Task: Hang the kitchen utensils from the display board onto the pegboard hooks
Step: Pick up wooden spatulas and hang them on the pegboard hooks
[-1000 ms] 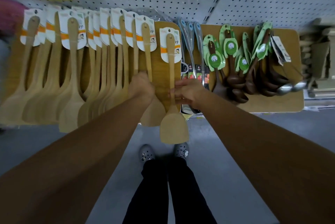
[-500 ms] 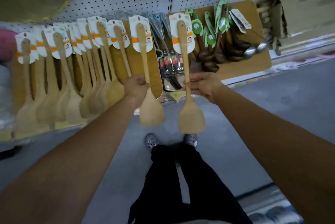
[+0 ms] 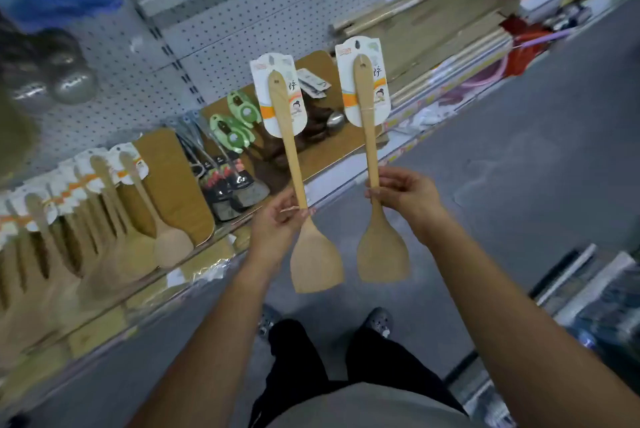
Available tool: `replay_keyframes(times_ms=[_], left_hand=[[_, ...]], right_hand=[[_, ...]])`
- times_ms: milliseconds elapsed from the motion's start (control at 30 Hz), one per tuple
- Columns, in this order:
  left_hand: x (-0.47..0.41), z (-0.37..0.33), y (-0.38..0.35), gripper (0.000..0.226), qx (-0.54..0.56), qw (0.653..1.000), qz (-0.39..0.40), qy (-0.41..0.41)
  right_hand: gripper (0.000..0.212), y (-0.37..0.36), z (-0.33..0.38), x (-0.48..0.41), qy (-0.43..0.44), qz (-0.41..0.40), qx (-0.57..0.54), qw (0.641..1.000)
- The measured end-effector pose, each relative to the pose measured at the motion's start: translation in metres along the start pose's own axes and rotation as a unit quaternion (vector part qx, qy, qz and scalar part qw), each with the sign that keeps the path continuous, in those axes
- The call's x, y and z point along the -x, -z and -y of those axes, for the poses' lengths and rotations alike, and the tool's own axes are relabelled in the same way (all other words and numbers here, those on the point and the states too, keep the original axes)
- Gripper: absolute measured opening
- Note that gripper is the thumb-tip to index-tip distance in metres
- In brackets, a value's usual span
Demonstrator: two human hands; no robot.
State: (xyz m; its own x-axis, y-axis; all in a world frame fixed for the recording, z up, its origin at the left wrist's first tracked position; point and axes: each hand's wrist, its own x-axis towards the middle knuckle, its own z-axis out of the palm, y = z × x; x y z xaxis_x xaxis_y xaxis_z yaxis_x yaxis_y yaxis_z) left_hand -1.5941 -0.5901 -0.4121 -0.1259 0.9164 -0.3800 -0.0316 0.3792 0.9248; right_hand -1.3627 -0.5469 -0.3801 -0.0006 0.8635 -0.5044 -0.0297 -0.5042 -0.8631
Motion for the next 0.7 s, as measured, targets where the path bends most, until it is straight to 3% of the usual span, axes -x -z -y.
replay_keyframes(times_ms=[300, 500, 700], left_hand=[[0.003, -0.055, -0.199, 0.040, 0.050, 0.989, 0.141, -0.010], [-0.025, -0.074, -0.289, 0.039, 0.035, 0.973, 0.228, -0.022], [-0.082, -0.077, -0.357, 0.044, 0.003, 0.972, 0.236, -0.023]], right_hand=[[0.026, 0.201, 0.042, 0.058, 0.054, -0.134, -0.052, 0.988], [0.028, 0.271, 0.050, 0.060, 0.048, -0.201, -0.112, 0.972], [0.028, 0.325, 0.064, 0.010, 0.041, -0.235, -0.124, 0.963]])
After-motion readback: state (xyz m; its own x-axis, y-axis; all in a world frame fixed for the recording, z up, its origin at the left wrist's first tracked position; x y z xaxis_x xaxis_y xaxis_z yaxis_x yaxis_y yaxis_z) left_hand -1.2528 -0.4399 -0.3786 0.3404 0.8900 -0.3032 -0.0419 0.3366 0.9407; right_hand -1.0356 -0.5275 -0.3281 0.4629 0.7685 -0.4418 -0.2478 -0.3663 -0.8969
